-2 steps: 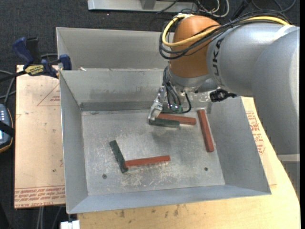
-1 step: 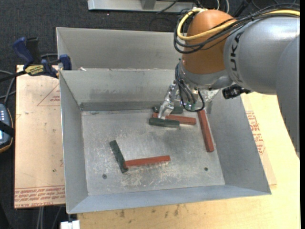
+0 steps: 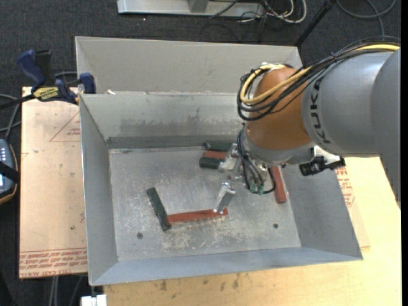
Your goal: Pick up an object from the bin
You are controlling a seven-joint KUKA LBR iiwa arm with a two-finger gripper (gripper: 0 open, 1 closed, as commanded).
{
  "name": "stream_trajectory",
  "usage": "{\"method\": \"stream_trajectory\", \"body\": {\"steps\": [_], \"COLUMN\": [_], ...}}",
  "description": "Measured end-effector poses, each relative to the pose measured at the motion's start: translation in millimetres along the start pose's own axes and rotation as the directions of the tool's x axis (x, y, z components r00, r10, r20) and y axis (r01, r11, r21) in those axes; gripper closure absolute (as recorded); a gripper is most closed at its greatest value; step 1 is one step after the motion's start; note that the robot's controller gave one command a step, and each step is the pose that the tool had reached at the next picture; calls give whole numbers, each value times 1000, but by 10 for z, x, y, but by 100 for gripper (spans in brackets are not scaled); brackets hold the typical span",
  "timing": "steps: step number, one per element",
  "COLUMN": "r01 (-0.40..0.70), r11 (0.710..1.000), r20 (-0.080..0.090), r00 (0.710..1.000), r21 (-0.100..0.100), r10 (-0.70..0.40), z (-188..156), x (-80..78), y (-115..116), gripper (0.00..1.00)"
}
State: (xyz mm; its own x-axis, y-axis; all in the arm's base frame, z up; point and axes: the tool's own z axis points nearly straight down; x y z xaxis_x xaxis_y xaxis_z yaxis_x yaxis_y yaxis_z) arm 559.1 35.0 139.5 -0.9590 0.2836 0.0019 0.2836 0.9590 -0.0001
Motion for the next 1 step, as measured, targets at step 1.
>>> {"method": "stream_trajectory", "body": {"steps": [1], "r01": [0], "r11": [1000], "r20": [2], "r00": [1000], "r21": [-1], "r10": [0], "z": [-7], "x": [-6], "y": [2], "gripper": [0]}}
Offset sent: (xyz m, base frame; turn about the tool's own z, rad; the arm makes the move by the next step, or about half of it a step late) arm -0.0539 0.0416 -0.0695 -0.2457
